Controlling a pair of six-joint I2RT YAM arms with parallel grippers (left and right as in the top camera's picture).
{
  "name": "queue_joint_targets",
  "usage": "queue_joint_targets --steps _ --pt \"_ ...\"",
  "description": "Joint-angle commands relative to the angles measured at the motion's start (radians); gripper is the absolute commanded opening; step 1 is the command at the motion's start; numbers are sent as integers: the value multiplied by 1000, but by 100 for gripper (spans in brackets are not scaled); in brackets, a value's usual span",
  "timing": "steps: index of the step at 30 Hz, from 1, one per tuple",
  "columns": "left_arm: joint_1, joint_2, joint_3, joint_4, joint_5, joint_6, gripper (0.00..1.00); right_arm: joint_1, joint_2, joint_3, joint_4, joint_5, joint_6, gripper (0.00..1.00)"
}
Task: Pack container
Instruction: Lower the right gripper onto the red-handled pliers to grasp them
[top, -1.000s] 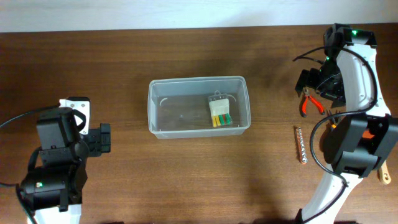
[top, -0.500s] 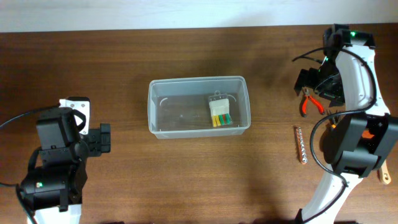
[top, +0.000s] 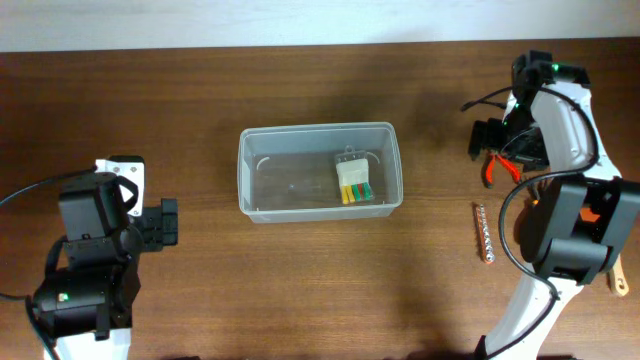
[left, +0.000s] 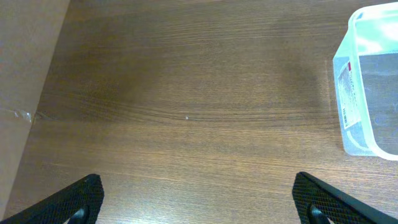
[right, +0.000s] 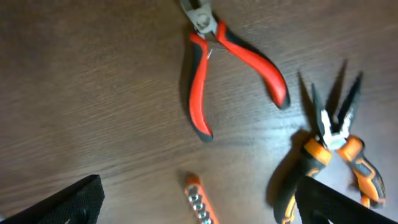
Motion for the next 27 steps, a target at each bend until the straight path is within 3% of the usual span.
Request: queue_joint_targets --steps 1,27 --pt "5 2 18 2 -10 -12 99 4 9 -42 18 -2 -45 99" --pt "5 19 18 2 -10 -12 99 4 9 -193 154 2 -68 99"
